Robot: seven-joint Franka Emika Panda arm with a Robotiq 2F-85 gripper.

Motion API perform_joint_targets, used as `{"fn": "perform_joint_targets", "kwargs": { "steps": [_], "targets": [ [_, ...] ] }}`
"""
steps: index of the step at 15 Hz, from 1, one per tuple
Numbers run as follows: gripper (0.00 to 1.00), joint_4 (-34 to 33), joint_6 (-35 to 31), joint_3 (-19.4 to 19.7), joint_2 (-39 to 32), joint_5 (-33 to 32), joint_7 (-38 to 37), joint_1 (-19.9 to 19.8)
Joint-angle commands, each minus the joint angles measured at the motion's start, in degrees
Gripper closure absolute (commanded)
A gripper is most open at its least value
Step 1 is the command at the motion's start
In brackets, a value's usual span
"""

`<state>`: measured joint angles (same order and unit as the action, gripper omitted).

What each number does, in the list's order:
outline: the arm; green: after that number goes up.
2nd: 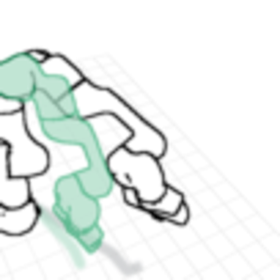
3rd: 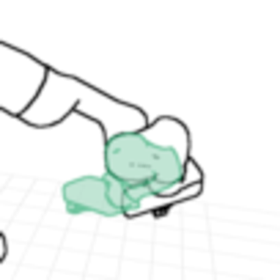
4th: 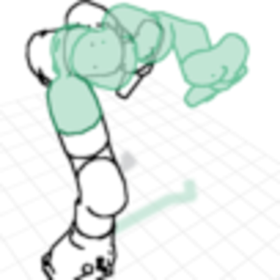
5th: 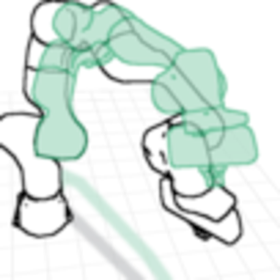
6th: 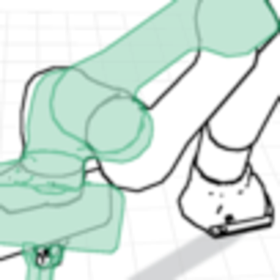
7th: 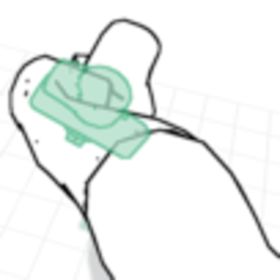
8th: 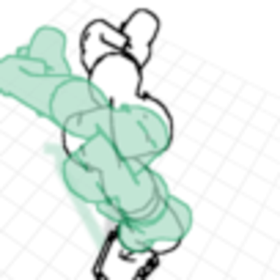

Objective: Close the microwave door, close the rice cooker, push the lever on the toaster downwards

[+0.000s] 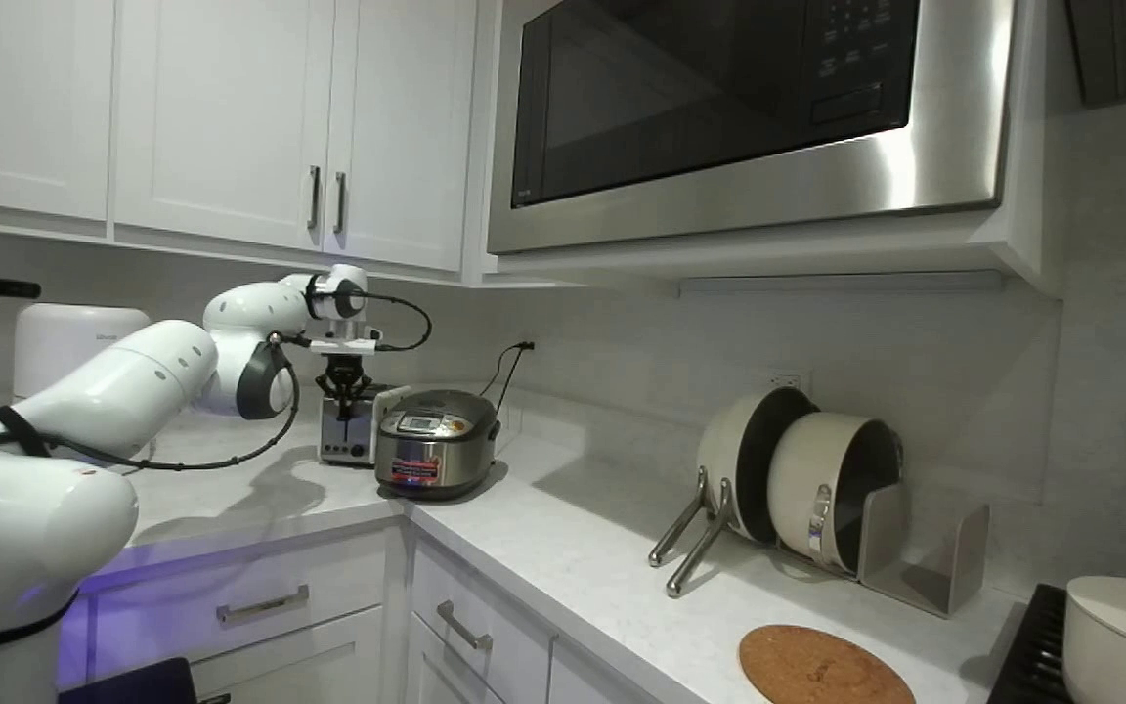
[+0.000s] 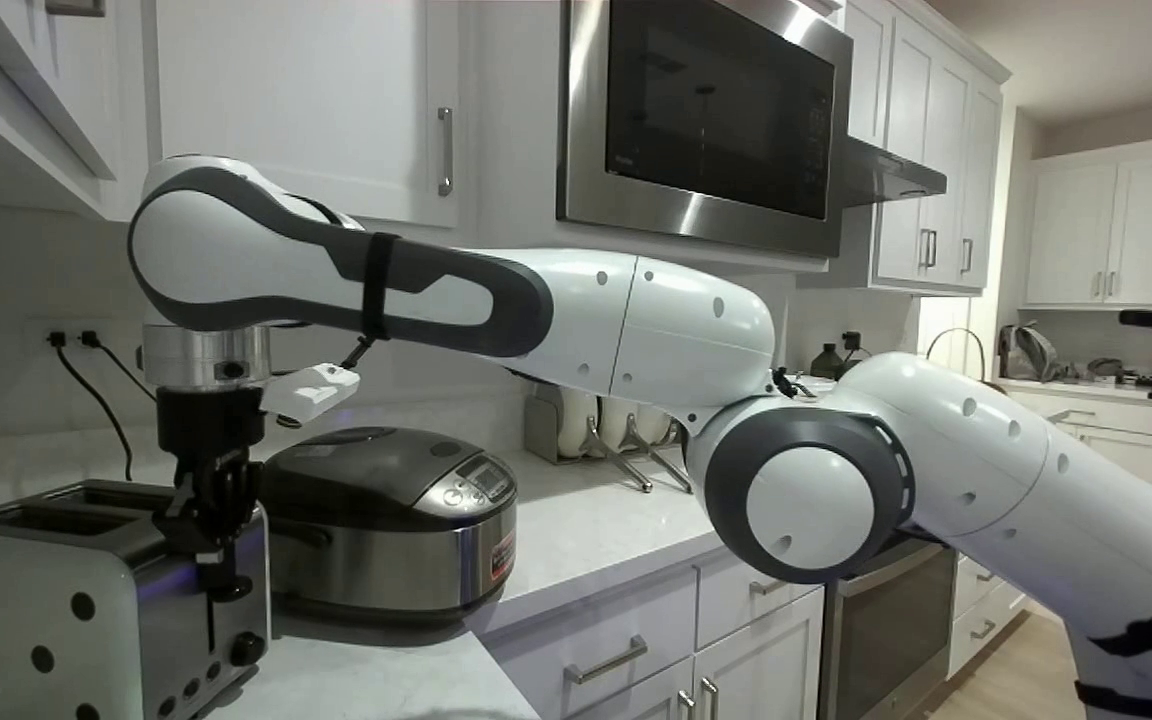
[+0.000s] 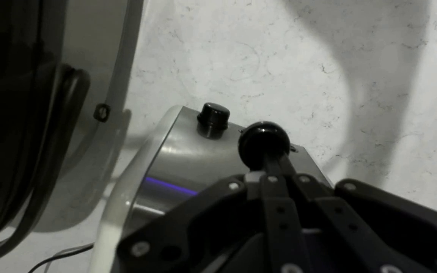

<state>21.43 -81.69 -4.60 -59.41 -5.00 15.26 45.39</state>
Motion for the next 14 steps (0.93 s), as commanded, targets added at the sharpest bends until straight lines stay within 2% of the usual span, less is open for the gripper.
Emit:
{"fn": "perform_joint_targets", "kwargs": {
  "steps": [1,10,14],
  "targets": [
    [1.0,-0.2,1.1,1.7,-1.5,-1.8,-3.9,1.0],
    [1.0,-1.0,2.8,2.4,-3.9,-2.0,-8.2,1.4],
    [1.0,-1.3,0.6,1.4,-4.3,-0.4,-10.0,0.6]
  ]
}}
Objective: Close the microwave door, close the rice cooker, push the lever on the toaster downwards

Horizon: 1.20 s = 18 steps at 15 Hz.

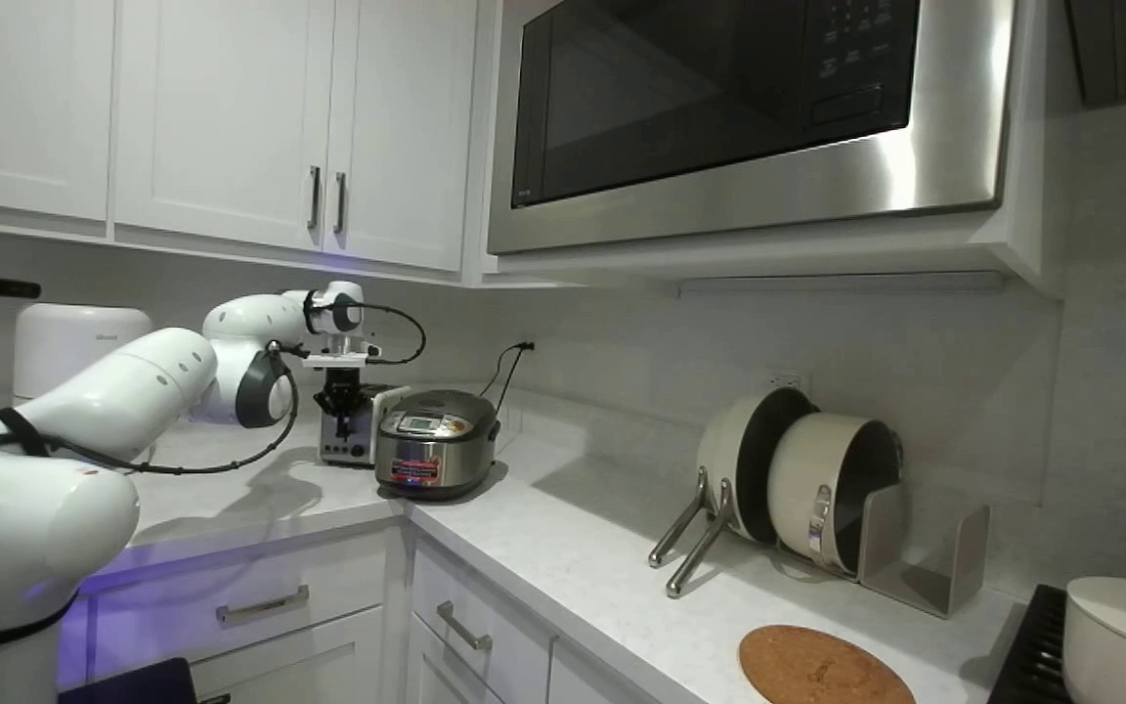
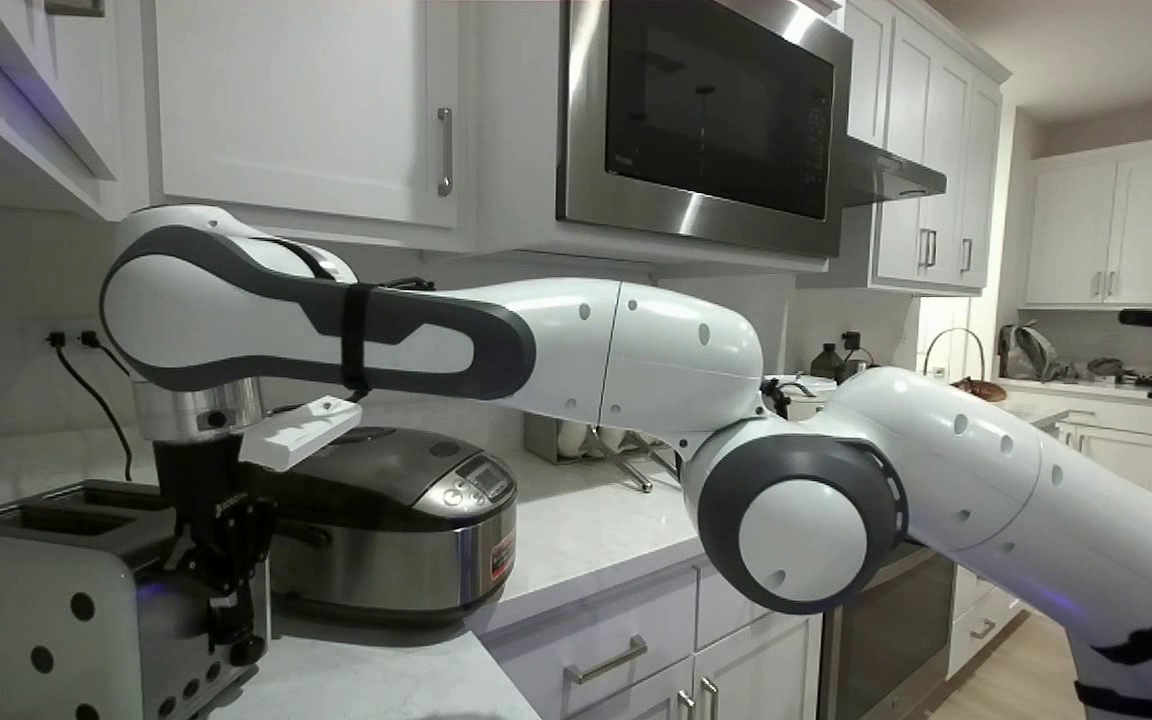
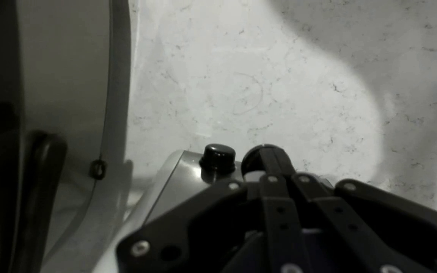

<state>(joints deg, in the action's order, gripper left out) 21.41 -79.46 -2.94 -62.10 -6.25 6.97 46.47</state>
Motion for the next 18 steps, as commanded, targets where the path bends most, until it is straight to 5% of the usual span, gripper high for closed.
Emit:
{"fn": "perform_joint_targets", "kwargs": {
  "steps": [1,18],
  "targets": [
    [1.0,-1.4,-2.1,-0.5,-1.7,1.1,-2.1,-0.7],
    [1.0,-1.7,-6.5,-1.6,-3.0,3.3,-2.0,-1.9]
  ]
}}
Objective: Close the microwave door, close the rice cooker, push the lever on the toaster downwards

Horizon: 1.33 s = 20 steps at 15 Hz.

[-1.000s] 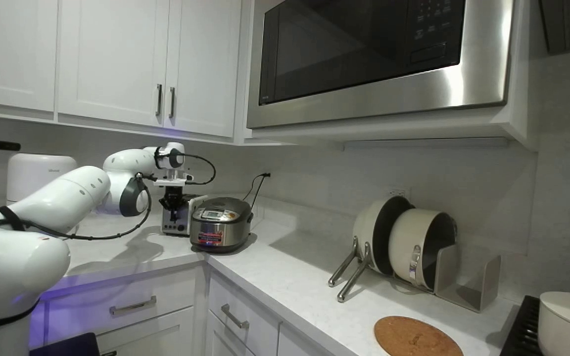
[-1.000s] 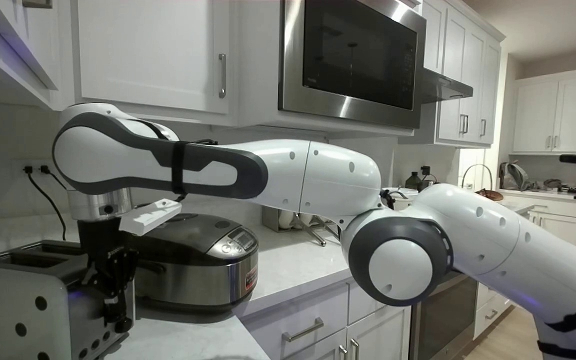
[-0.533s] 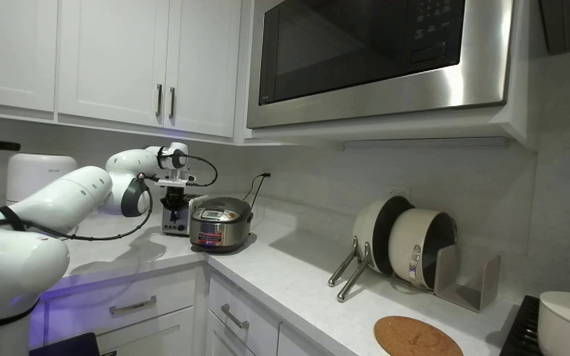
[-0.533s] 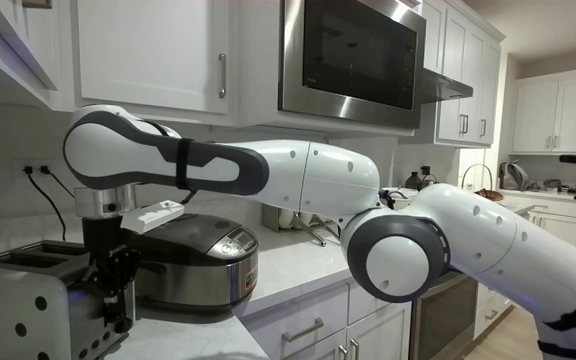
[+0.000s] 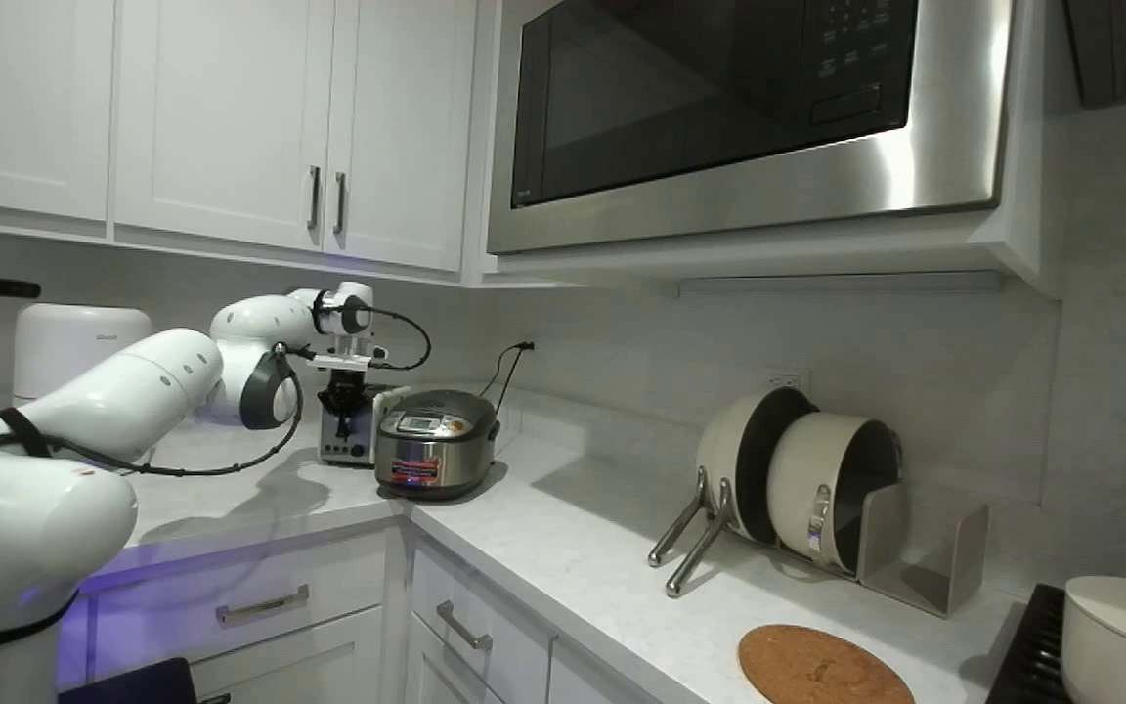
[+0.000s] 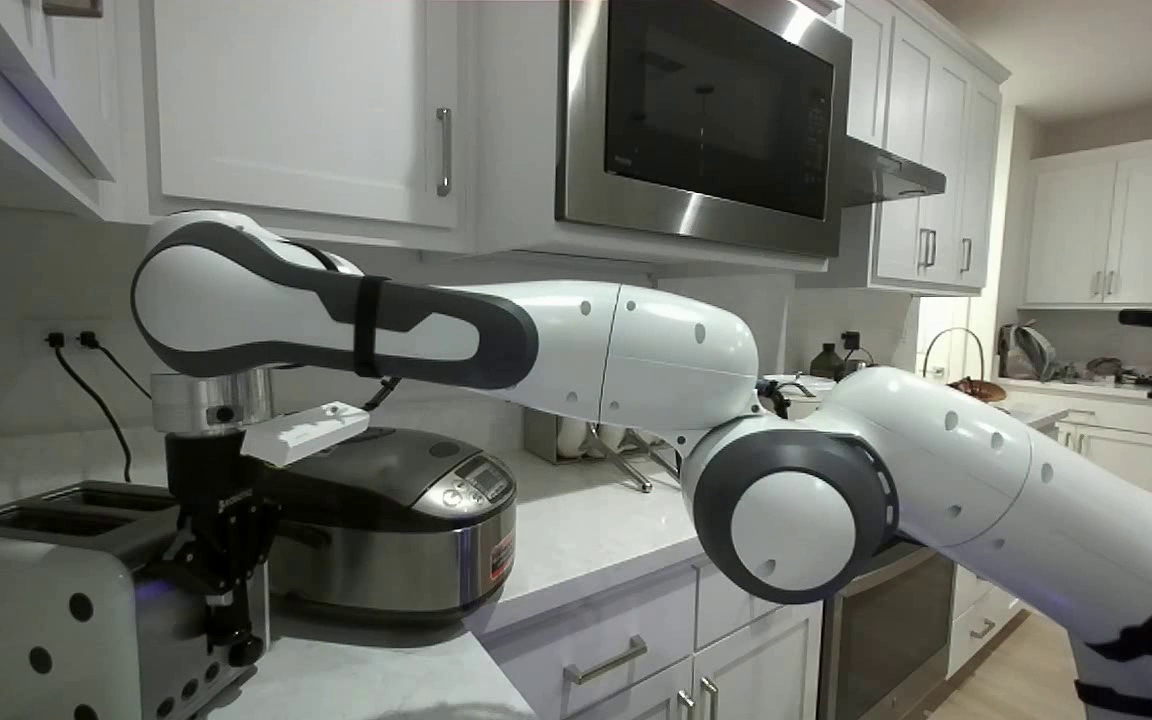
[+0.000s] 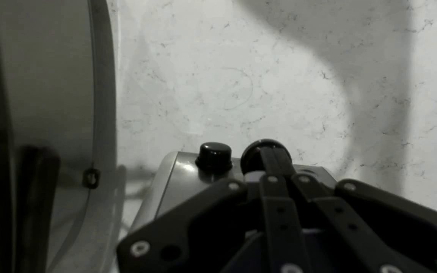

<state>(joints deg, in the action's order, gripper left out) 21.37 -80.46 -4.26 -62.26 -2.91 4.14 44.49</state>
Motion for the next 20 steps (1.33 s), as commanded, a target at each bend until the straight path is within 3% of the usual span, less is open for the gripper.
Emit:
{"fn": "perform_joint_targets", "kwargs": {
  "steps": [1,20],
  "targets": [
    [1.0,-1.6,-5.6,-0.3,-2.9,0.0,0.9,0.1],
    [1.0,-0.6,-3.0,-0.7,-3.4,0.3,2.2,0.0]
  ]
}}
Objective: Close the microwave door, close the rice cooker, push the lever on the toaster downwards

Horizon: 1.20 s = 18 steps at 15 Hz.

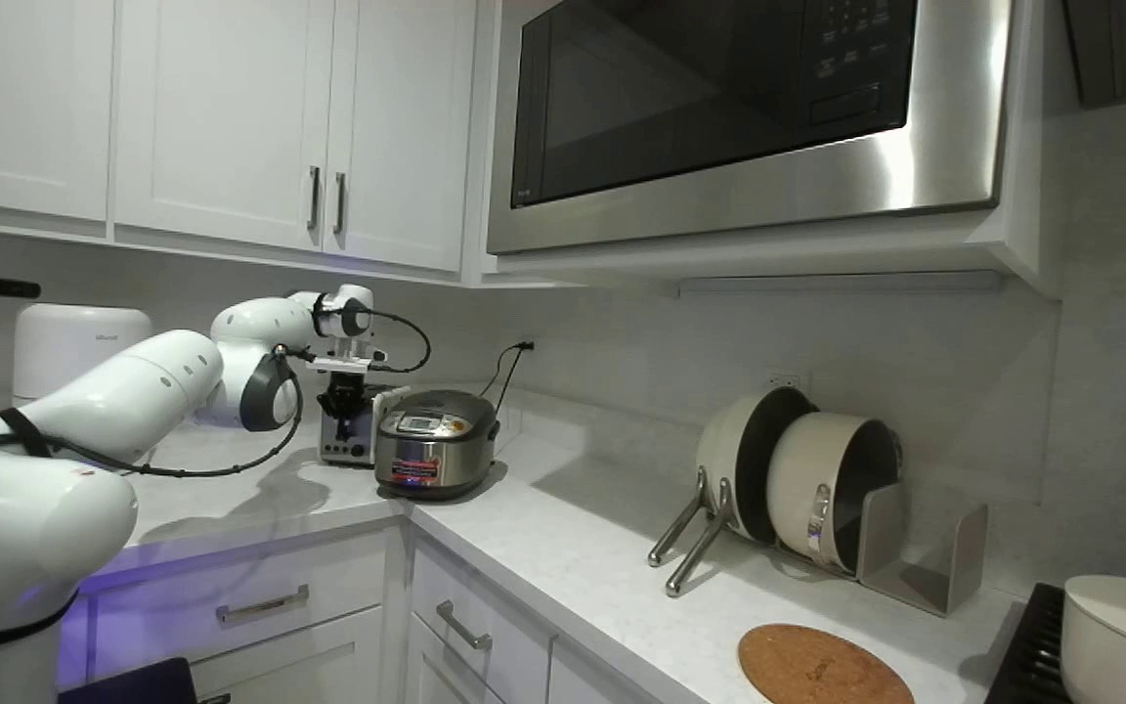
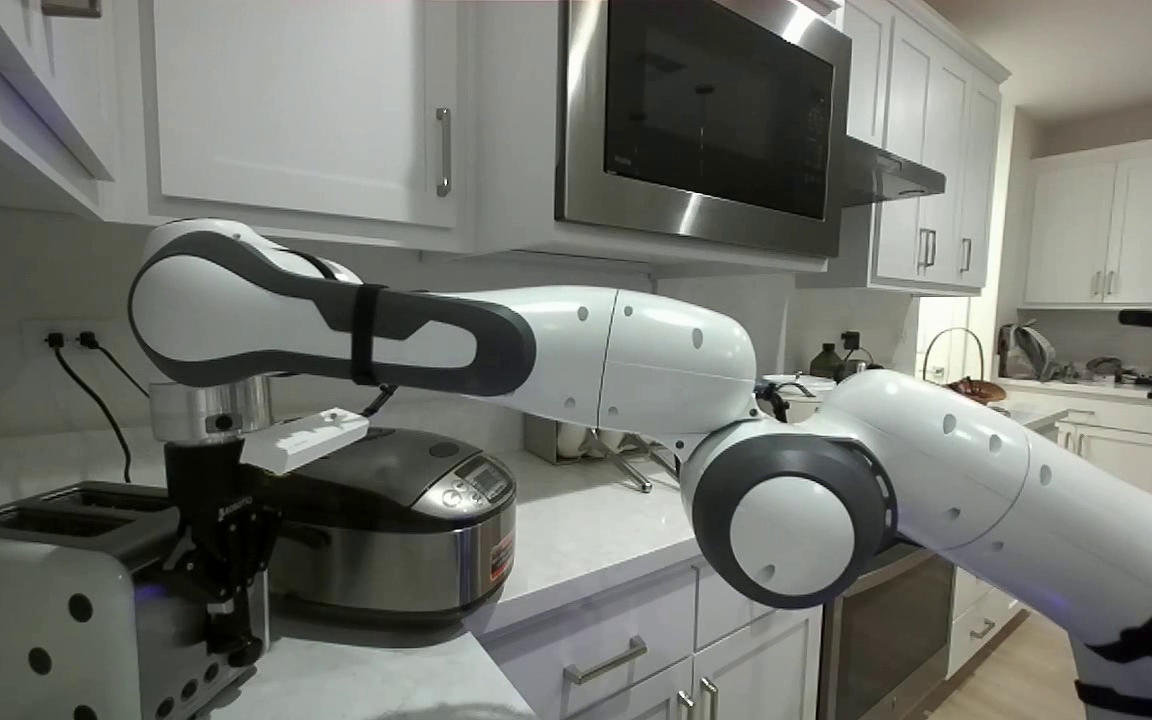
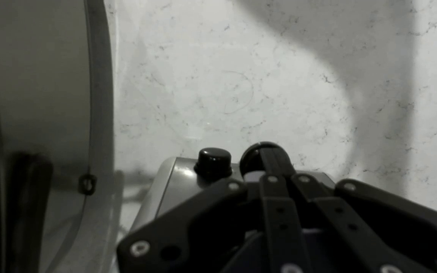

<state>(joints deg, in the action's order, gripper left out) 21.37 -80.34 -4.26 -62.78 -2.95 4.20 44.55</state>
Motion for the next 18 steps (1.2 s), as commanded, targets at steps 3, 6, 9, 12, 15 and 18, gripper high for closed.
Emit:
{"fn": "perform_joint_targets", "kwargs": {
  "steps": [3,6,9,12,15,18],
  "targets": [
    [1.0,-0.7,-3.6,-0.8,-3.1,0.3,2.5,-0.1],
    [1.0,-0.6,-3.5,-1.2,-3.2,0.8,2.9,-0.2],
    [1.0,-0.4,-3.0,-1.5,-3.2,0.9,3.2,-0.3],
    [1.0,-0.3,-2.7,-1.7,-3.2,1.0,3.3,-0.4],
    [1.0,-0.2,-2.2,-1.7,-3.2,0.9,3.3,-0.5],
    [1.0,-0.1,-1.8,-1.6,-3.1,0.8,3.3,-0.6]
  ]
}}
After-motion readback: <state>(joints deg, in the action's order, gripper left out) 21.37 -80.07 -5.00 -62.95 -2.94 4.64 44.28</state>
